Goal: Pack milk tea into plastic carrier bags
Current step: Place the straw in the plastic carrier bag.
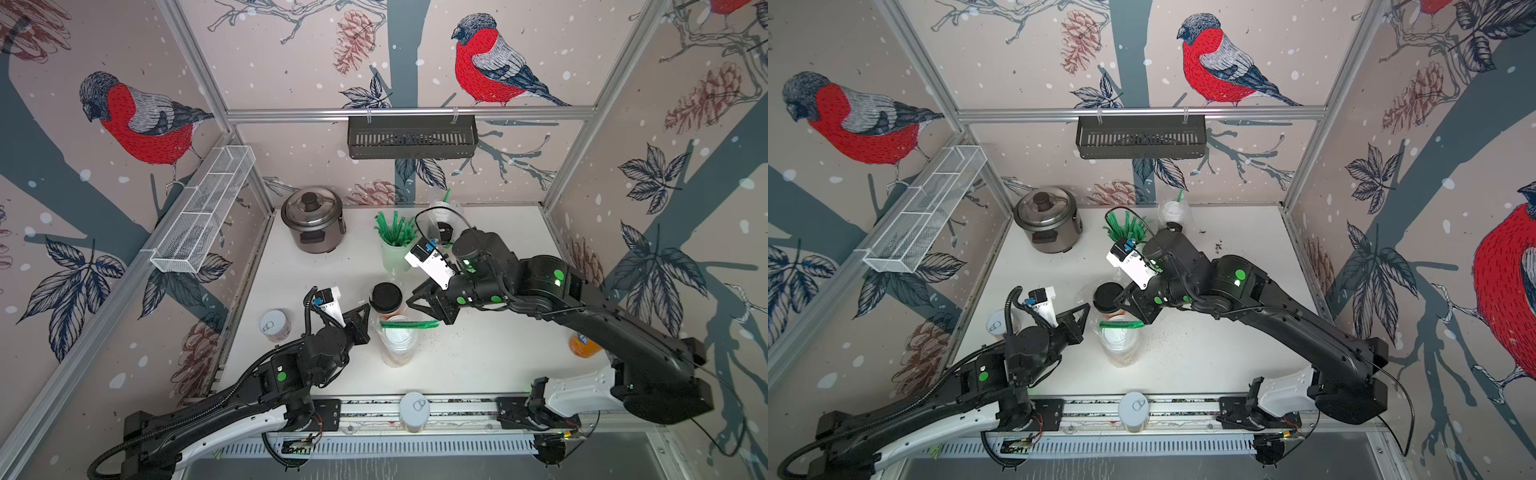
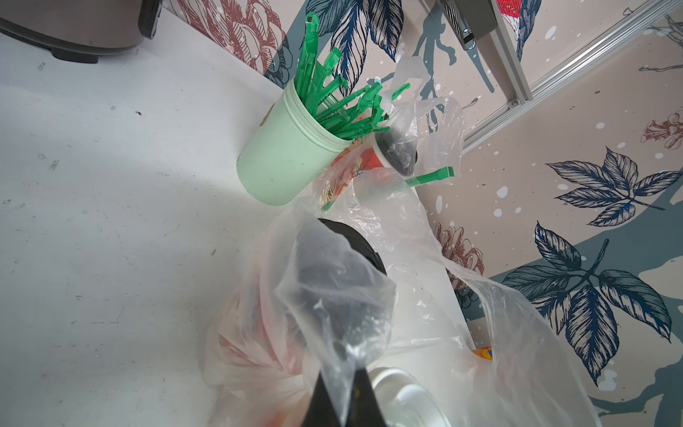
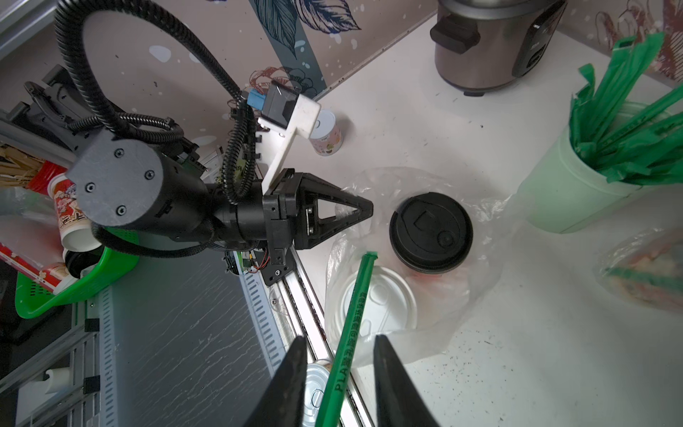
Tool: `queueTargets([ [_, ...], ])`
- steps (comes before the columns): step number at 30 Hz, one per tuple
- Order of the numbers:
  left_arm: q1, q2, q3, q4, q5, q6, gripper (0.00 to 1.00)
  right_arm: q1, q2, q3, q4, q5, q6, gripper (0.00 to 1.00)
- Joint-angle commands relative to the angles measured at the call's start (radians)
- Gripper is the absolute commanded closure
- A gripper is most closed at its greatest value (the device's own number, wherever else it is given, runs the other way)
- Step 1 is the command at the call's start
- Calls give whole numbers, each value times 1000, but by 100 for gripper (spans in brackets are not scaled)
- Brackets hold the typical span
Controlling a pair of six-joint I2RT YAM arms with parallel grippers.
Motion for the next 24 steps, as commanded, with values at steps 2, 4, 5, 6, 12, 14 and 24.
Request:
queueTargets([
  [2,-1,1,-1,25,-7,-14,100,16,-74,8,64,105,37,57],
  [4,-1,1,2,22,-7,-15,100,53,-159,-45,107,171,74,55],
  [5,-1,-1,2,20,-8,-15,100,77,-196,-82,129,197,97,54],
  [6,-1,-1,3,17,-9,-16,100,104,-230,-125,153,218,122,54],
  [12,-1,-10,13,-6,-21,-11,100,299,-399,-388,275,347,278,45],
  [14,-1,-15,12,-8,-23,-6,100,366,-446,-454,315,395,317,43],
  [24,-1,-12,15,-11,-21,-1,100,541,-361,-530,347,572,357,32],
])
